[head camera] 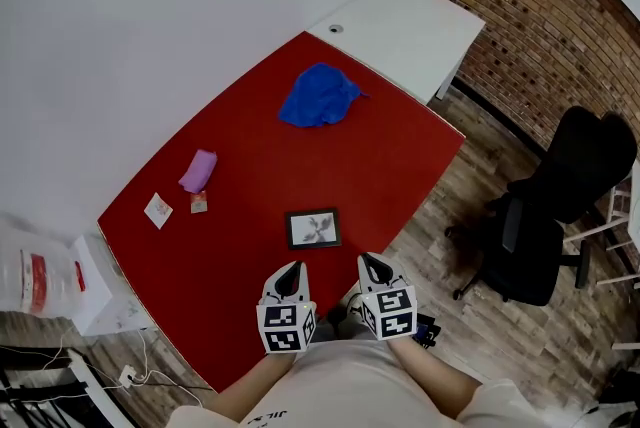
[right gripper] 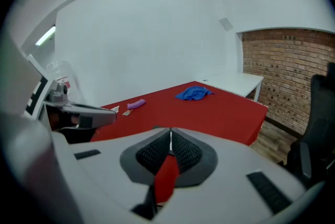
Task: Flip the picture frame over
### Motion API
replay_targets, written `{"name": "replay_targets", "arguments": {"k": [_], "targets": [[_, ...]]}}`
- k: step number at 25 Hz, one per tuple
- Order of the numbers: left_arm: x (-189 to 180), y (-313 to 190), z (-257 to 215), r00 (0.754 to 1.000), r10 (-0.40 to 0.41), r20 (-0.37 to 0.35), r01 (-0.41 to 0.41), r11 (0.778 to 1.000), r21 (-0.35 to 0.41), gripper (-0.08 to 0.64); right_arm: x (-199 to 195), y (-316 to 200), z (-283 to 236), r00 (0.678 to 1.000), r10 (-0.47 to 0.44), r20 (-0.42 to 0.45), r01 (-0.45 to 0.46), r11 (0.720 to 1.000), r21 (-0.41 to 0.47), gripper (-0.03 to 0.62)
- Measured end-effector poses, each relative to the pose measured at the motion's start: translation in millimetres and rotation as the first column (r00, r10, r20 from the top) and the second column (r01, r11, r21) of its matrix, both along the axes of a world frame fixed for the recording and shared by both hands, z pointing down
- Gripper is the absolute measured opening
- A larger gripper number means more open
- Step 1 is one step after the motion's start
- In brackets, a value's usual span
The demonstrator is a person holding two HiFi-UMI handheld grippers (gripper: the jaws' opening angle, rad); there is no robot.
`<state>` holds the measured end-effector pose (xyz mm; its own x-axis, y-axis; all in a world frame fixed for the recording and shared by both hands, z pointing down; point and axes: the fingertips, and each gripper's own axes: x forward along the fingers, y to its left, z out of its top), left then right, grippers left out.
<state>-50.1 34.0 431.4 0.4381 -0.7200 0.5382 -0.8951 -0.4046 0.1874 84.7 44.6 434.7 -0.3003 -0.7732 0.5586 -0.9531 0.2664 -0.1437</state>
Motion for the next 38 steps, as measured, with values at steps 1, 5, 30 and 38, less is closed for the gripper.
{"name": "replay_targets", "arguments": {"k": [1,5,30,38], "targets": [[-0.8,-2.2,1.2,1.000,-0.004,0.004,0.004,1.000,-0.004,0.005,-0.3,-2.6,1.4,1.000,-0.006,-0.008,0.006,1.000,-0.004,0.005],[-3.5,-11.8,7.9,1.000,-0.017,0.010,0.018,1.000,-0.017,0.005,-0.6,-12.3,9.0,1.000,-0.021,-0.023,0.020,1.000,-0.022,0.005],[-35.4,-90.0,156.7,0.994,-0.030,0.100,0.049,0.980,-0.191,0.077,-20.2,-96.9,149.7,0.998,0.062,-0.020,-0.064,0.978,-0.200,0.126],[-39.6,-100.5,194.3,0.995,-0.069,0.078,0.090,0.950,-0.300,0.118,-32.3,-101.9,176.1,0.999,0.043,-0.003,-0.042,0.965,-0.261,0.163]]}}
